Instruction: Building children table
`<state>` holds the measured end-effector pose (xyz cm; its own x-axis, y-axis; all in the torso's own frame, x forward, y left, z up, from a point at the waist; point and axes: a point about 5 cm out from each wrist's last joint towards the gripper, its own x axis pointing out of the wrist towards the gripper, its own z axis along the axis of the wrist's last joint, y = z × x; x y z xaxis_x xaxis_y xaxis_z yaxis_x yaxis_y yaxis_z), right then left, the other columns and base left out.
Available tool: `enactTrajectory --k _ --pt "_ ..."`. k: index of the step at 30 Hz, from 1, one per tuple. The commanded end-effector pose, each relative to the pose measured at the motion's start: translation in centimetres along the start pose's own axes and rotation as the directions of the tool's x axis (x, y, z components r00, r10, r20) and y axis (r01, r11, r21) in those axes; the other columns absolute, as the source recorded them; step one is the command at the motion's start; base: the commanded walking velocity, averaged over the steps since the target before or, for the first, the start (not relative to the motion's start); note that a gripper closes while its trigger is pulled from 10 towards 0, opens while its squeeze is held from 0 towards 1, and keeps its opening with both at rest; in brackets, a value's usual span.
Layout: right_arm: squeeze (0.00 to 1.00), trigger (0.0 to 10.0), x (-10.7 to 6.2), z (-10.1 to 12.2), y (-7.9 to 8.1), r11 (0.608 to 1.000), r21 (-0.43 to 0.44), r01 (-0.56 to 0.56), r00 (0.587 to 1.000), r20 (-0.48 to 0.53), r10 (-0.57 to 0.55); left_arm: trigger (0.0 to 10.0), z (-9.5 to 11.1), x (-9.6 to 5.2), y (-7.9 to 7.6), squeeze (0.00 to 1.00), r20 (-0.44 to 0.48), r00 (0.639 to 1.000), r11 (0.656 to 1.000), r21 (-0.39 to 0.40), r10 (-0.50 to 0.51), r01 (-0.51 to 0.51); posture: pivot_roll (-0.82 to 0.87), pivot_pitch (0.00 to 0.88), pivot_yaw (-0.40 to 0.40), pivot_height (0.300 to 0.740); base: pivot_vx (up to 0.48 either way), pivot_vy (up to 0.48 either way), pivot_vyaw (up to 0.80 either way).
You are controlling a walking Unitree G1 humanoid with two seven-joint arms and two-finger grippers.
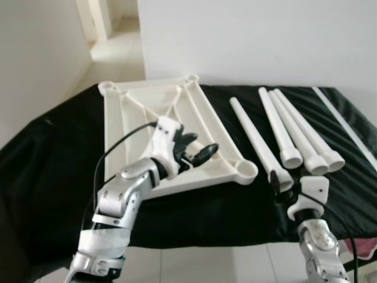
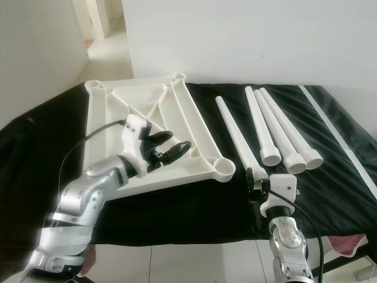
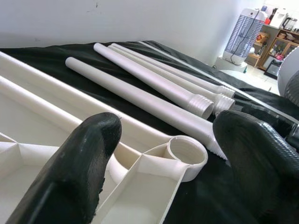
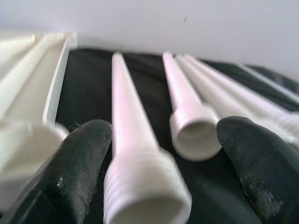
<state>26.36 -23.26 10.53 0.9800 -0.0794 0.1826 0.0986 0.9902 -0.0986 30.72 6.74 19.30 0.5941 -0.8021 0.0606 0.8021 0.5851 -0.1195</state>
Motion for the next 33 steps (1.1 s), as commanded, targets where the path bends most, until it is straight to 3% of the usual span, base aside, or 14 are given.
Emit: enactTrajectory --k 1,4,16,33 --pt "0.0 10.0 0.1 0.4 -0.2 1.0 0.02 0.014 1.0 0.023 -0.015 10.0 0.2 0.0 0.2 0.0 -0.001 0.999 0.999 -0.002 0.04 -0.04 0.05 0.0 -0.024 0.74 0.0 0.0 0.0" --pt "0.0 10.0 0.3 0.6 -1.2 0.997 0.035 0.07 0.997 0.035 -0.071 10.0 0.2 0.0 0.2 0.0 0.003 0.999 0.999 -0.004 0.041 -0.041 0.05 0.0 -0.026 0.74 0.0 0.0 0.0" --pt "0.0 10.0 -0.2 -0.3 -2.3 0.992 0.023 0.123 0.992 -0.011 -0.123 10.0 0.3 0.0 0.3 0.0 0.006 0.999 0.999 -0.007 0.042 -0.042 0.05 0.0 -0.024 0.74 0.0 0.0 0.0" --pt "0.0 10.0 -0.1 -2.0 -1.8 0.989 0.112 0.095 0.992 -0.092 -0.085 10.0 0.5 0.0 0.4 0.0 0.003 0.999 0.999 -0.004 0.039 -0.039 0.06 0.0 -0.011 0.74 0.0 0.0 0.0"
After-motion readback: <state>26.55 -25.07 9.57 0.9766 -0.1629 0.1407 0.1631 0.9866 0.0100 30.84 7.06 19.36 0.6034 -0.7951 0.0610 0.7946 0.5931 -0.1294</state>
